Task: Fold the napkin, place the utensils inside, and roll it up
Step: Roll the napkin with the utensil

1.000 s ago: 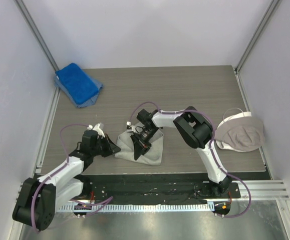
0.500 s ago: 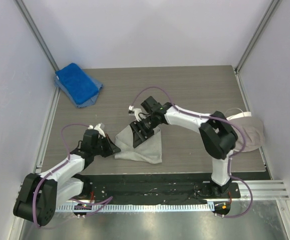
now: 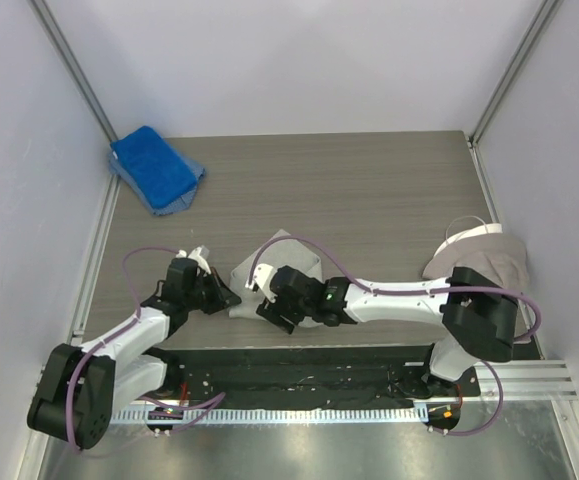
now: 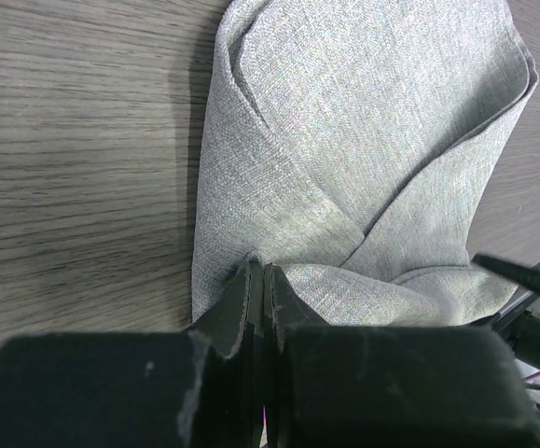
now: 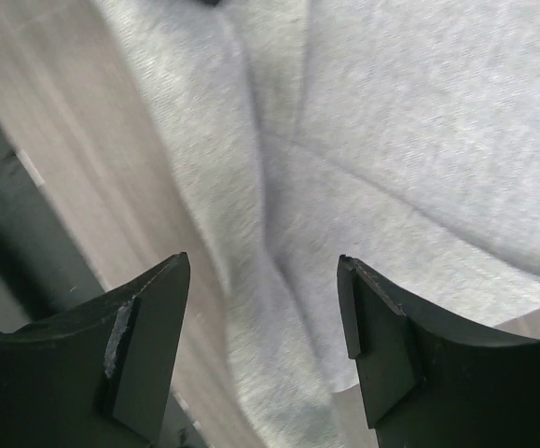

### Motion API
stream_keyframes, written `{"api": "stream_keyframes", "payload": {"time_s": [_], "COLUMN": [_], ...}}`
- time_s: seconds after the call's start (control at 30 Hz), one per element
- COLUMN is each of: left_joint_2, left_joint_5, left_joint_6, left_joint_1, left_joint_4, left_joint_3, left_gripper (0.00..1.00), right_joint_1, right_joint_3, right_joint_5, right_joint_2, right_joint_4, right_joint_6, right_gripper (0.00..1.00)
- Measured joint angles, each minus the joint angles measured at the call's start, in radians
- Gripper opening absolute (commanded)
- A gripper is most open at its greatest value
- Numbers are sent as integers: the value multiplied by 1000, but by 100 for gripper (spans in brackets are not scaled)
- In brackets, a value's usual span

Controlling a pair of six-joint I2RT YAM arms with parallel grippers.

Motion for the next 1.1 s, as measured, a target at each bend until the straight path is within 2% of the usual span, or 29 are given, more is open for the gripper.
{"api": "stream_keyframes", "payload": {"time_s": [0.17, 0.43, 0.57, 0.6, 0.8, 0.97, 1.0, 1.07, 1.1], "left_joint_2": [8, 16, 23, 24, 38, 41, 41, 37, 29], "left_joint_5": [0, 0, 1, 1, 1, -11, -19, -35, -48], "left_joint_6": [0, 0, 0, 0, 3, 18, 23, 34, 34], "left_joint_1": [0, 0, 0, 0, 0, 0, -1, -1, -1], "left_joint_4": [-9, -13, -13, -13, -15, -39, -47, -56, -58], "left_joint_3": [8, 13, 16, 17, 28, 51, 60, 75, 78], "left_gripper": [0, 0, 0, 0, 0, 14, 23, 31, 40], "right_joint_1": [-3, -12, -39, -51, -121, -177, -188, -208, -217], "right_joint_3": [-3, 1, 25, 36, 106, 173, 189, 226, 240], "right_joint_5": [58, -4, -56, -79, -251, -407, -433, -479, -496], "right_joint_2": [28, 77, 106, 118, 188, 242, 255, 283, 294], "right_joint_4": [64, 72, 64, 56, -13, -92, -111, -155, -174], "right_joint_6": [-33, -54, -56, -55, -45, -22, -13, 4, 11], "right_gripper": [68, 61, 49, 43, 30, 18, 18, 17, 17]}}
